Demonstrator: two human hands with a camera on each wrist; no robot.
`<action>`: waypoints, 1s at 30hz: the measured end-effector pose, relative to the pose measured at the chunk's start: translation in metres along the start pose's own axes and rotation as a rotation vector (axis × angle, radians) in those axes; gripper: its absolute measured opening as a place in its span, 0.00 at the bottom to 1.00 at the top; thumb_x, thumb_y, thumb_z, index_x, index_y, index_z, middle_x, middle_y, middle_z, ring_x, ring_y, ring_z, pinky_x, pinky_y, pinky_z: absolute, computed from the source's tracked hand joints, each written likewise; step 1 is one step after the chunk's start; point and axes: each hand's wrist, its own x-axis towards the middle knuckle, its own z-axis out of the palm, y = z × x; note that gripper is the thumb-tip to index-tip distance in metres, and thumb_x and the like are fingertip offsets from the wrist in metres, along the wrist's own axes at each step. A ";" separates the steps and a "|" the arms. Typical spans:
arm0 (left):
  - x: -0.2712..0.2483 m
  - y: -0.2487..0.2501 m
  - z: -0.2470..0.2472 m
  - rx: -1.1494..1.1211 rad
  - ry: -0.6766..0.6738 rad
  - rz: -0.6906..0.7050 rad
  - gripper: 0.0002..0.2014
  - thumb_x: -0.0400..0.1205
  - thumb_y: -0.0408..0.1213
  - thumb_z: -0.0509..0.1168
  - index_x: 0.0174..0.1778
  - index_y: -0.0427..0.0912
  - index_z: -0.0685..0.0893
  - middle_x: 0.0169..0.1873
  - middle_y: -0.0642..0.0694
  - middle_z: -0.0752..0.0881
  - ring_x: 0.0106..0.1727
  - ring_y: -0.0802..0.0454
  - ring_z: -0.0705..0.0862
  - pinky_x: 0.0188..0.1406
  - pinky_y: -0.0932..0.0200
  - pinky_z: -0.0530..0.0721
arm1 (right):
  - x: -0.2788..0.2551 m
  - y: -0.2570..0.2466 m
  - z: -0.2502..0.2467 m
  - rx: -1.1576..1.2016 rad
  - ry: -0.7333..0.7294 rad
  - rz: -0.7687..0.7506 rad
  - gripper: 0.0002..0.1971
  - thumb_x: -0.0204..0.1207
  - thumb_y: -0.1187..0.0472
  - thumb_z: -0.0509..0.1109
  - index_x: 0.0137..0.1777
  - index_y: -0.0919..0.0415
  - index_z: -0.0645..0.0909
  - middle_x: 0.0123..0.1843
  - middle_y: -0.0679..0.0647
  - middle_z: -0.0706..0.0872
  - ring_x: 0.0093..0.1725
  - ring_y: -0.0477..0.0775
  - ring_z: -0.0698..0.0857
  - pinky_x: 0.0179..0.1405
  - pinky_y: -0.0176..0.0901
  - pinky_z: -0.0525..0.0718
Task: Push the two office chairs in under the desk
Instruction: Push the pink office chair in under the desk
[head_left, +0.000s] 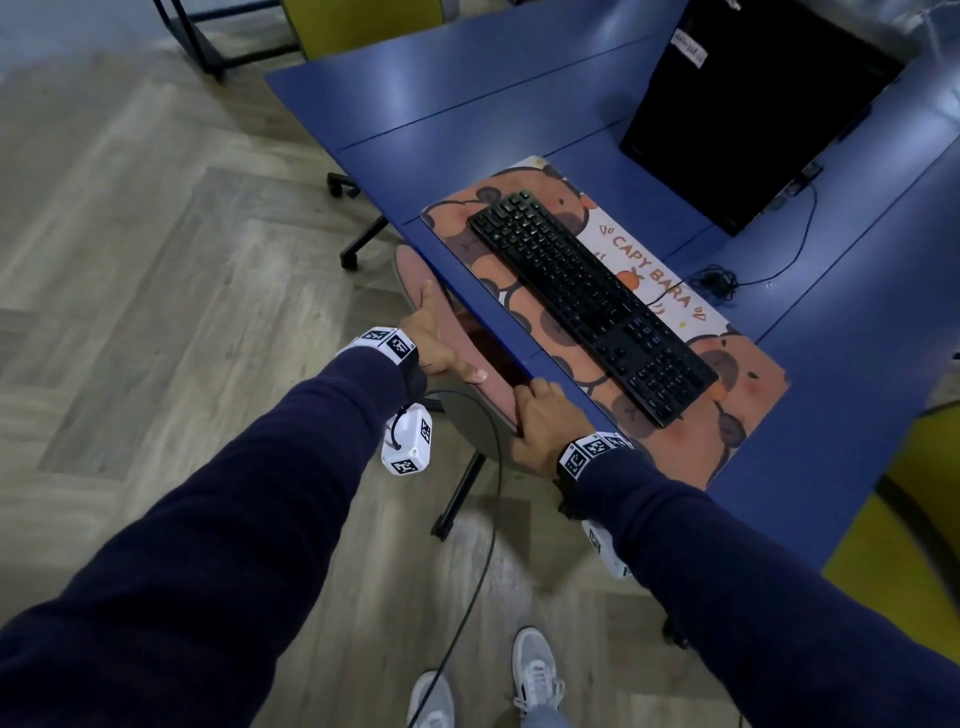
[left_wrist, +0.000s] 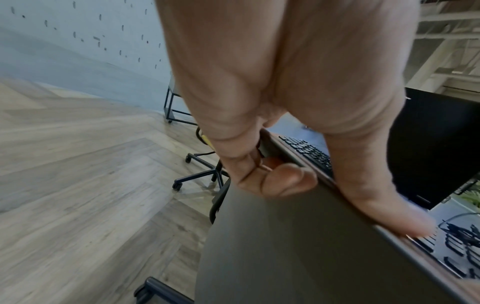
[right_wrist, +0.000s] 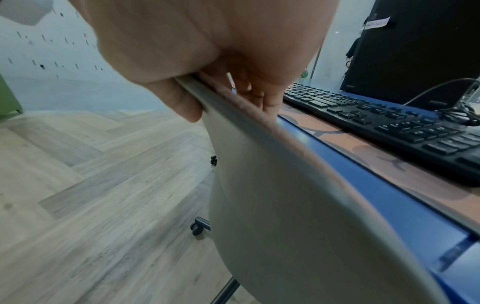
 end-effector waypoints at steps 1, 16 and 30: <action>0.002 0.000 -0.001 -0.008 0.000 -0.015 0.84 0.50 0.50 0.89 0.81 0.56 0.23 0.84 0.37 0.65 0.80 0.38 0.71 0.77 0.42 0.74 | 0.002 -0.001 0.000 -0.007 0.005 -0.001 0.26 0.69 0.53 0.71 0.65 0.63 0.74 0.60 0.60 0.75 0.60 0.61 0.74 0.47 0.51 0.78; -0.050 -0.018 0.012 0.419 0.165 0.062 0.55 0.67 0.79 0.60 0.85 0.66 0.39 0.83 0.31 0.59 0.81 0.29 0.66 0.76 0.35 0.72 | -0.019 -0.005 -0.004 0.027 -0.023 0.047 0.28 0.73 0.51 0.69 0.71 0.60 0.70 0.62 0.62 0.80 0.60 0.66 0.80 0.53 0.59 0.85; -0.156 0.056 0.039 0.759 -0.015 0.299 0.34 0.76 0.60 0.67 0.77 0.47 0.77 0.77 0.41 0.76 0.78 0.41 0.73 0.75 0.46 0.73 | -0.120 0.040 -0.045 0.079 -0.042 0.009 0.24 0.78 0.47 0.66 0.70 0.58 0.76 0.60 0.61 0.86 0.54 0.64 0.86 0.52 0.56 0.86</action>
